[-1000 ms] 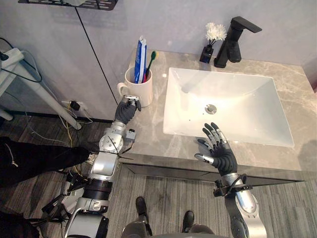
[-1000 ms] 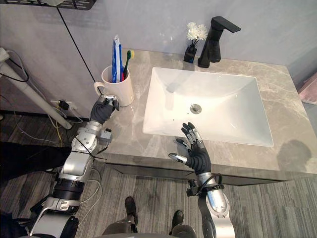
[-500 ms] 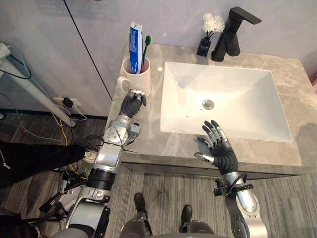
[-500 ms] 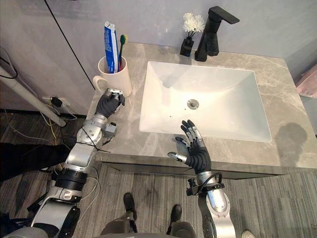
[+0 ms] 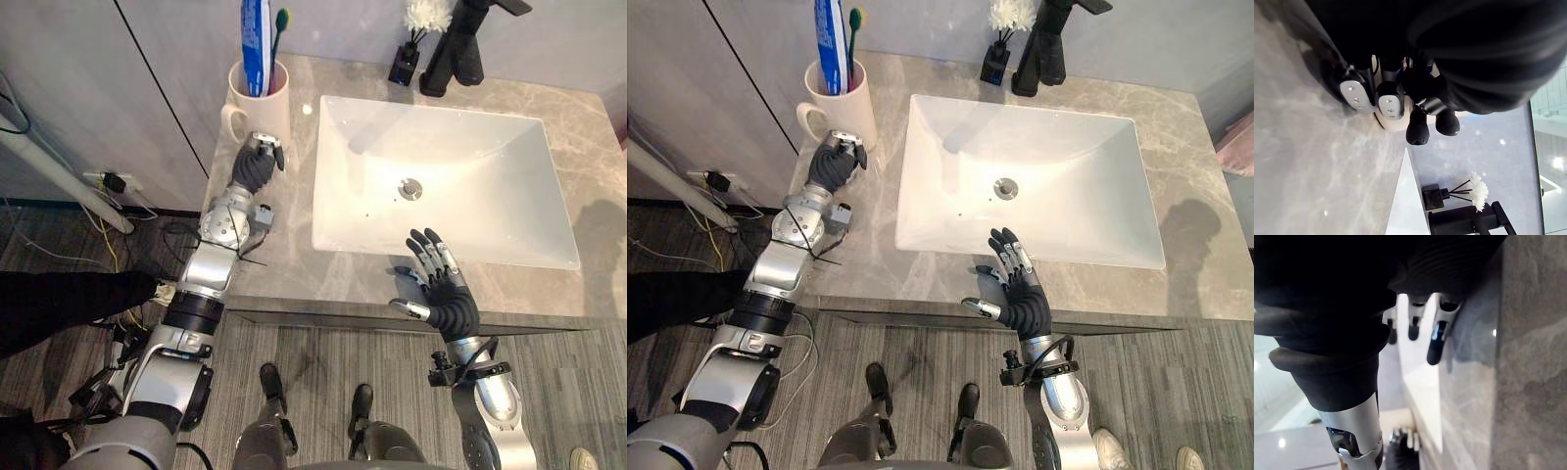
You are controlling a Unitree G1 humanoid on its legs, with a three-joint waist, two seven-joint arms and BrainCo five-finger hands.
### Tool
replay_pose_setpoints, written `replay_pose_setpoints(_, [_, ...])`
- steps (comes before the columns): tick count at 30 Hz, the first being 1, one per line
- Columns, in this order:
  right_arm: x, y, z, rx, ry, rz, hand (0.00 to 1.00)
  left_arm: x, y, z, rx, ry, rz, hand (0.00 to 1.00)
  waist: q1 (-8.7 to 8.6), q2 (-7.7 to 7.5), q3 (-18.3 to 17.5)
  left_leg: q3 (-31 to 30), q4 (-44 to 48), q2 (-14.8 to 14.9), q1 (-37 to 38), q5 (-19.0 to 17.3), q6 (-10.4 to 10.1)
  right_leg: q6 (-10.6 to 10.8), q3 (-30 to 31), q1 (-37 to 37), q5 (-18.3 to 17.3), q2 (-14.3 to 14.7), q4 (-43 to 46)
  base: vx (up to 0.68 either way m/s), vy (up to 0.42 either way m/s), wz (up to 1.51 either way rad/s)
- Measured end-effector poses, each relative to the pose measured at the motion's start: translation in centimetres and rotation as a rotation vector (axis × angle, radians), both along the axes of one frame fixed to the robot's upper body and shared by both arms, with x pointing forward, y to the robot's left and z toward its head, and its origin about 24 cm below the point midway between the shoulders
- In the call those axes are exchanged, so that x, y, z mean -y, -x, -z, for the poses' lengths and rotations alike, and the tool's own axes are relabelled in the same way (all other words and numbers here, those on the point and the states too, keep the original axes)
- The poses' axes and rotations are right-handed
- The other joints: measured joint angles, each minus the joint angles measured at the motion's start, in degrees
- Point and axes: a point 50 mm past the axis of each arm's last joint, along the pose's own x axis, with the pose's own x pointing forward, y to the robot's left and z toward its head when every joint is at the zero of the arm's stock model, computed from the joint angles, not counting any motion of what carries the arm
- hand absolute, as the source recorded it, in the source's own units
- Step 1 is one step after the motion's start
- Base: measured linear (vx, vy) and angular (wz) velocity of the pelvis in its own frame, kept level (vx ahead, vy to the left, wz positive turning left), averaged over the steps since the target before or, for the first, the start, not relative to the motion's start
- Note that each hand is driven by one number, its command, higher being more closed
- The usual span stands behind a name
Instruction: Organize washtable
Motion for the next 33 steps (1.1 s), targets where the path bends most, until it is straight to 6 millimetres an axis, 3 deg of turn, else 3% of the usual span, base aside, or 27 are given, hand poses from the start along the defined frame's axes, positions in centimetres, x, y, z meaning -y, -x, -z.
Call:
replay_pose_setpoints(16, [0.1,0.2,-1.2,0.063,0.003,0.006,0.00,-0.5,-1.2,-4.1,0.095,-0.024,-0.044,1.00,-1.15,-0.25,2.51,1.14,0.00,0.36,-1.69,0.11,0.16,-0.58,-0.15,-2.25,1.23,0.24,-0.16,0.01,0.012,-0.04])
replay_pose_setpoints(24, [0.3,0.3,-1.3,0.072,0.015,0.002,0.00,-0.6,-1.4,-4.5,0.103,-0.019,-0.054,1.00,-1.23,-0.26,2.51,1.23,0.01,0.36,-1.96,0.29,0.41,-0.58,-0.10,-2.59,1.26,0.24,-0.14,0.00,0.000,0.00])
replay_pose_setpoints(28, [0.3,0.1,-1.1,0.067,0.008,0.005,0.00,0.3,-1.2,-3.9,0.084,-0.002,-0.005,1.00,-1.14,-0.16,2.56,0.99,0.02,0.13,-1.49,0.43,0.57,-0.58,-0.32,-1.98,1.26,0.07,-0.16,0.01,0.014,0.02])
replay_pose_setpoints(33, [0.7,-1.4,-1.2,0.076,0.010,0.034,0.00,3.3,1.9,0.0,0.042,0.110,0.179,1.00,-0.77,1.17,2.62,-0.02,0.01,-0.28,-0.09,0.45,0.62,-0.56,-1.63,0.01,1.23,-0.23,-0.27,0.01,0.036,0.09])
